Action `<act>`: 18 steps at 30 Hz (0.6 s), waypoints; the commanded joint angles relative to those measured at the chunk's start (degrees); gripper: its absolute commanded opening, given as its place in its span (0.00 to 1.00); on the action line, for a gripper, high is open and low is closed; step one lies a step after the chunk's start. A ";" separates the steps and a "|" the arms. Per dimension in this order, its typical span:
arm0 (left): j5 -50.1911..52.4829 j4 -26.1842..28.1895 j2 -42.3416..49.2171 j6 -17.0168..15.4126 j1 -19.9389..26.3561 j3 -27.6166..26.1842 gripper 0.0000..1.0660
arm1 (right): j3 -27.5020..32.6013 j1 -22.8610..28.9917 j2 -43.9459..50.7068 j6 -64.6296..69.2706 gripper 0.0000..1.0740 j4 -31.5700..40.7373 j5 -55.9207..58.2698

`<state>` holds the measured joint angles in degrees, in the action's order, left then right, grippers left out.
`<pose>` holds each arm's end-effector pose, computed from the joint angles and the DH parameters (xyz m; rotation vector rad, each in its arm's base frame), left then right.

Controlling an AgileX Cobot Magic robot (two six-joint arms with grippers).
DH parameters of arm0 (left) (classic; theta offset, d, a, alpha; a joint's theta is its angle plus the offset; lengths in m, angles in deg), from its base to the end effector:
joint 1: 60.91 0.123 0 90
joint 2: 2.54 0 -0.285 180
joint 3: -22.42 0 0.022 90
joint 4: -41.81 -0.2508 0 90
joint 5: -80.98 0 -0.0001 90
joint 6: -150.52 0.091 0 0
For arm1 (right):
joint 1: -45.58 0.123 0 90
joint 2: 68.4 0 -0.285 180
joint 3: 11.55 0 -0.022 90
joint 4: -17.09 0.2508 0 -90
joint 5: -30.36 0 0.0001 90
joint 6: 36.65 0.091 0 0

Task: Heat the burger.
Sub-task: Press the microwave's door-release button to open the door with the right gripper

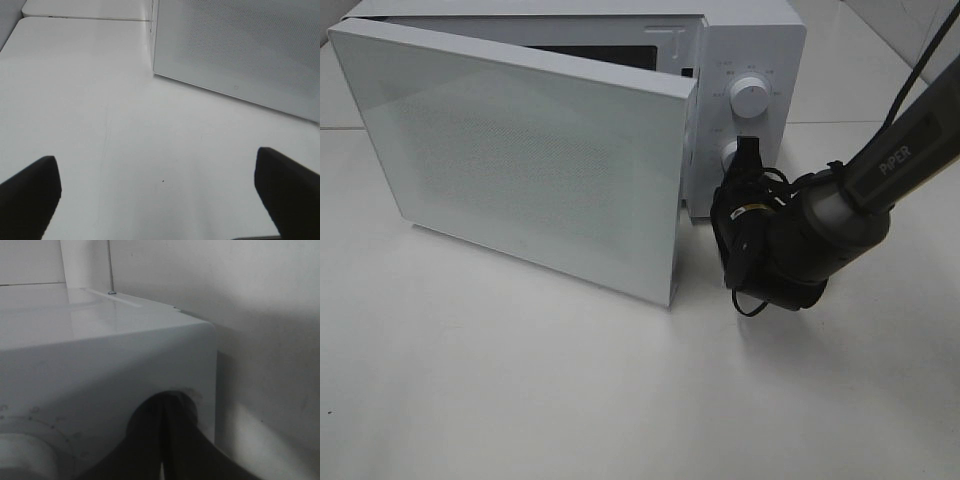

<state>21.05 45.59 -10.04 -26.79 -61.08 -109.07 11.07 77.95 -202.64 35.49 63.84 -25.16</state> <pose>-0.0052 -0.0052 0.2789 0.0532 2.0215 -0.0508 0.3545 0.1601 0.0779 1.4873 1.3343 0.9728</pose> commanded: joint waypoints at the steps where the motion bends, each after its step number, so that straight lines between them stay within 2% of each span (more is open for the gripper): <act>1: 0.52 0.23 1.15 0.00 0.29 0.23 0.92 | -4.47 -2.29 0.06 -0.29 0.00 -5.56 -10.08; 14: 0.52 0.23 1.15 0.00 0.29 0.23 0.92 | -4.13 -0.80 0.40 -0.23 0.00 -5.04 -5.21; 18: 0.52 0.23 1.15 0.00 0.29 0.23 0.92 | -1.49 -0.74 1.60 -0.06 0.00 -4.13 -2.98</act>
<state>21.05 45.59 -10.04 -26.79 -61.08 -109.07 11.24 78.41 -202.13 35.26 64.24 -23.55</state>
